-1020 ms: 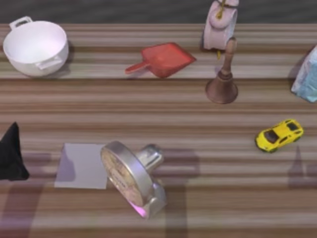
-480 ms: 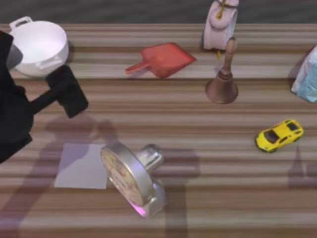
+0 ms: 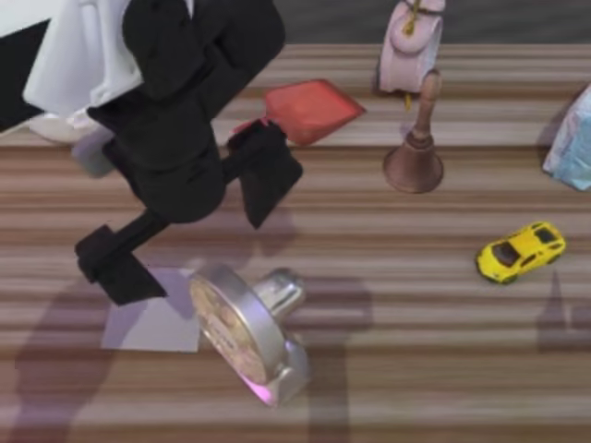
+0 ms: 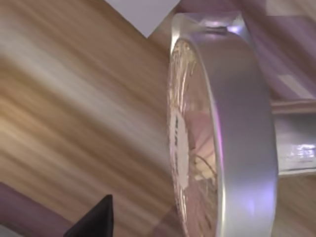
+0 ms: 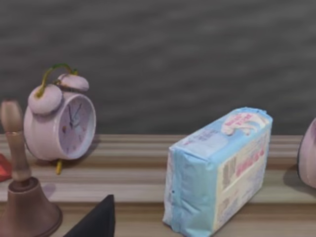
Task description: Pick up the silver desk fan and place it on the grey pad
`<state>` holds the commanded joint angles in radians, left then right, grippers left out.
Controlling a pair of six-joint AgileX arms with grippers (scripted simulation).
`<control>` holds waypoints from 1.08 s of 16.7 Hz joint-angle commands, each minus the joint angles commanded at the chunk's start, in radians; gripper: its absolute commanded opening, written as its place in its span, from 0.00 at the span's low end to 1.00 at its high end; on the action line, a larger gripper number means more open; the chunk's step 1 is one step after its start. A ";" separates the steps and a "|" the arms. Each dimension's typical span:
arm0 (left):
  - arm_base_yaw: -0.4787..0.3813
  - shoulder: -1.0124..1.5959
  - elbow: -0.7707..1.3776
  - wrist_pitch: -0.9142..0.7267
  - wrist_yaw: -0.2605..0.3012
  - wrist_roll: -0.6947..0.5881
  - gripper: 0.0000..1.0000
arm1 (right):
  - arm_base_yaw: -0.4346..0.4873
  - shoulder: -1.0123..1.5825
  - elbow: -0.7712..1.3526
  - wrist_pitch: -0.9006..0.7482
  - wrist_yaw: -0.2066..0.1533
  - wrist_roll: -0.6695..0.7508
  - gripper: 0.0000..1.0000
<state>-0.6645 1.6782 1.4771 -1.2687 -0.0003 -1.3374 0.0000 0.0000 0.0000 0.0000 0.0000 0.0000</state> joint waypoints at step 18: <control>-0.040 0.119 -0.089 0.107 0.000 -0.085 1.00 | 0.000 0.000 0.000 0.000 0.000 0.000 1.00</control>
<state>-0.7042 1.7972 1.3877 -1.1615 -0.0004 -1.4226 0.0000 0.0000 0.0000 0.0000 0.0000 0.0000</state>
